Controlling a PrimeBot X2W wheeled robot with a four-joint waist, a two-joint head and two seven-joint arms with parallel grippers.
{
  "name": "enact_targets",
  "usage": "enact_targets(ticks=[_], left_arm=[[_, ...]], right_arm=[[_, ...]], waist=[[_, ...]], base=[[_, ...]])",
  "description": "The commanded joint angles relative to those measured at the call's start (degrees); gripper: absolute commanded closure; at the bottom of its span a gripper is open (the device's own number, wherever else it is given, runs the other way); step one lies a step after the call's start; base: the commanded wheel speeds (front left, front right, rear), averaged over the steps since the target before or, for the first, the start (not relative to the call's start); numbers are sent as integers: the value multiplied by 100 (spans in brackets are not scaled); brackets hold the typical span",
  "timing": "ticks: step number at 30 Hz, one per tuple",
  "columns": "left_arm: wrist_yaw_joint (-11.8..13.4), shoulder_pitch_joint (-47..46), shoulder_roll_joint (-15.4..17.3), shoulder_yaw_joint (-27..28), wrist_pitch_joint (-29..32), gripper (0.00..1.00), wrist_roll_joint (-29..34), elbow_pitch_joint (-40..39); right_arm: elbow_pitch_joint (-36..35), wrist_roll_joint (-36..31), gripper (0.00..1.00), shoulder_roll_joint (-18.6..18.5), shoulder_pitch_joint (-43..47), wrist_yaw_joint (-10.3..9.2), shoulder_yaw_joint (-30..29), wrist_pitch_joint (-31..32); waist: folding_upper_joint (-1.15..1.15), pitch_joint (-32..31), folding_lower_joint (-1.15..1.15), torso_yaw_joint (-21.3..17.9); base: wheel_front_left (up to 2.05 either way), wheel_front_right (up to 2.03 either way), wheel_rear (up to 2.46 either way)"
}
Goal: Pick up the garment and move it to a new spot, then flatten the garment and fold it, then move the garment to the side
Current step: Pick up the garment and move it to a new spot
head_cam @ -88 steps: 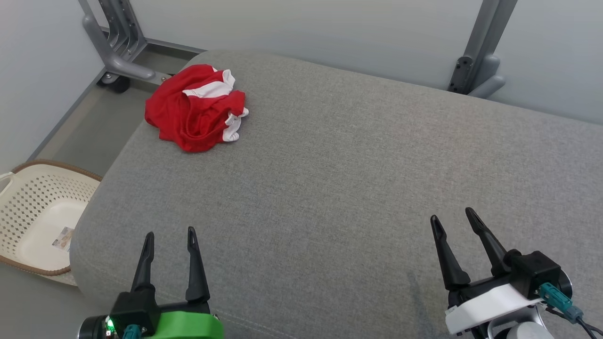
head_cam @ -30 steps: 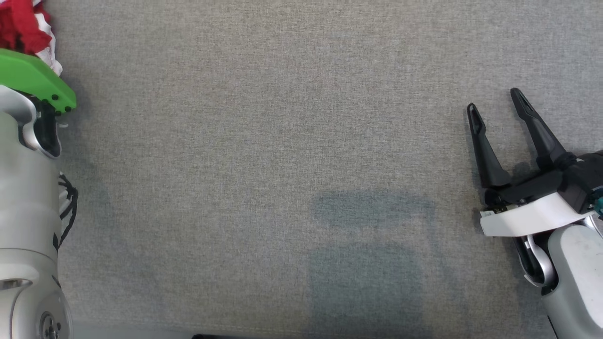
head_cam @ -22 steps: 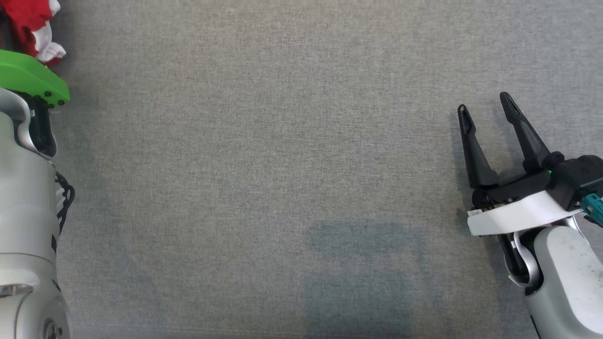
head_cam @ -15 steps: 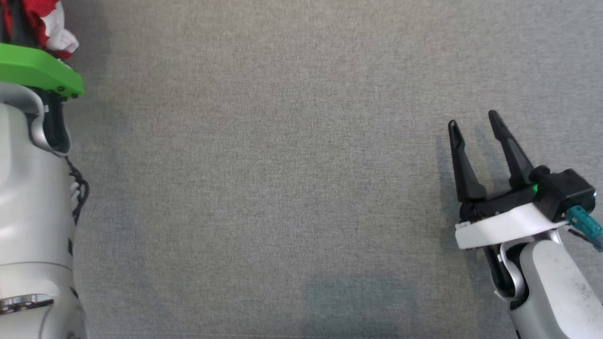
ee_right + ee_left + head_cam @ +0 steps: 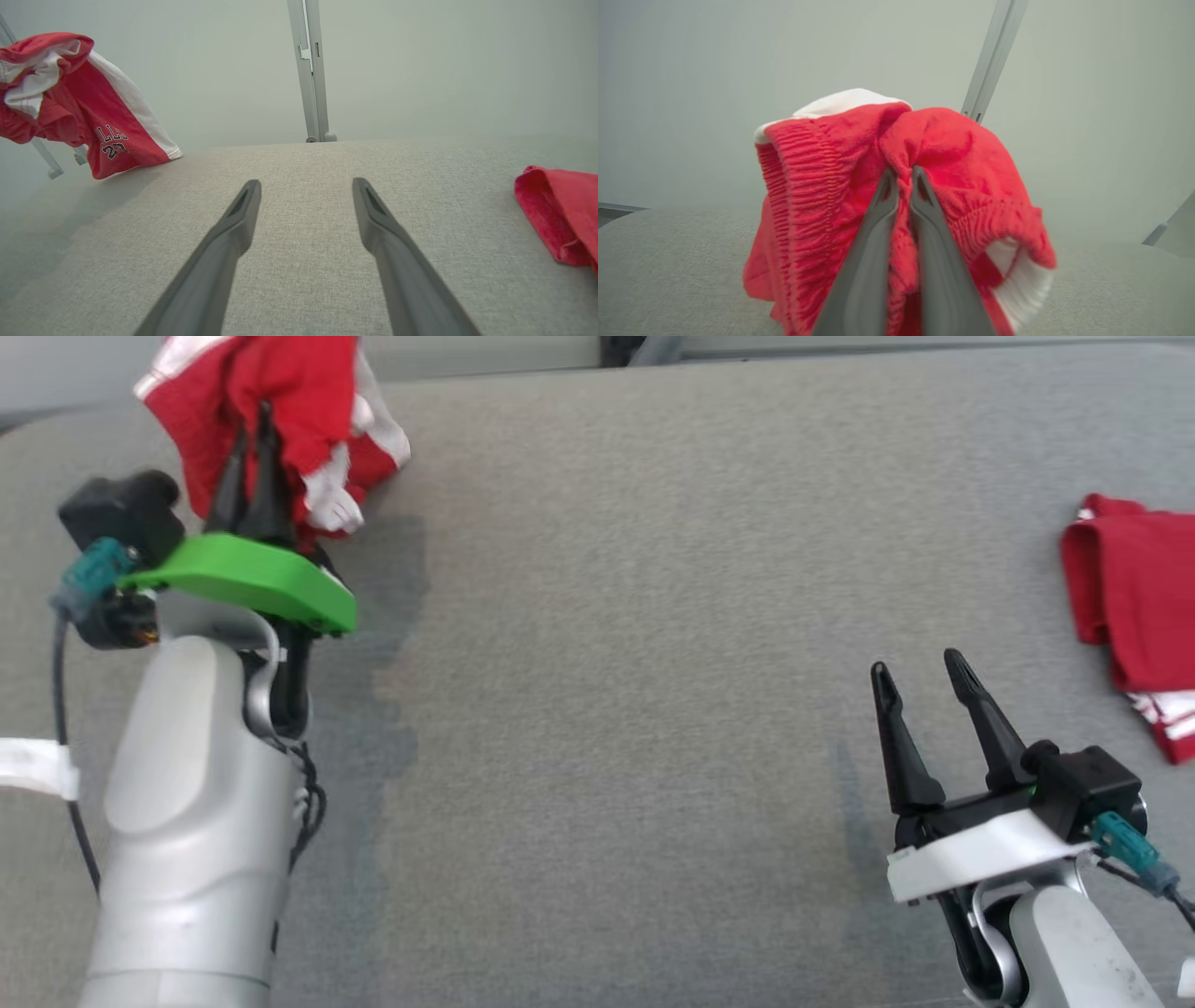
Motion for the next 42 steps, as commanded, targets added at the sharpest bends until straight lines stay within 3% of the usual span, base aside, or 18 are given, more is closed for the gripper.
enact_targets(ticks=[1, 12, 19, 28, 29, 30, 31, 42], left_arm=[[-21, 228, -32, -111, 29, 100, 21, -116], [-18, 1096, -221, -1292, -88, 100, -152, -666], [-18, 1377, -64, -2251, -268, 100, 627, -357], [153, 1526, 259, -2639, -279, 100, 1547, -140], [187, 1539, 294, -2659, -280, 73, 1620, -208], [235, 1570, 298, -2629, -280, 31, 1645, -277], [282, 1619, 291, -2591, -280, 0, 1667, -353], [647, 2904, -42, -1586, -275, 0, 1189, -2055]], right_arm=[[22, 45, 0, 7, 127, -6, -16, -3], [1, 74, 0, 43, 366, -6, -50, -3], [-66, 118, 0, 109, 225, -6, -44, -3], [-108, 134, 0, 205, 64, -6, -105, -3], [-106, 135, 0, 213, 51, -6, -113, -3], [-102, 134, 0, 218, 41, -6, -127, -3], [-94, 134, 0, 225, 38, -6, -134, -3], [-2, 118, 0, 209, 279, -6, -17, -3]], waist=[[0, -582, 0, -669], [0, -676, 0, -1489], [0, -410, 0, -1712], [0, -6, 0, -1618], [0, 15, 0, -1575], [0, 23, 0, -1525], [0, 14, 0, -1471], [0, -597, 0, -733]], base=[[0, 0, 0], [0, 0, 0], [0, 0, 0], [0, 0, 0], [0, 0, 0], [0, 0, 0], [0, 0, 0], [0, 0, 0]])
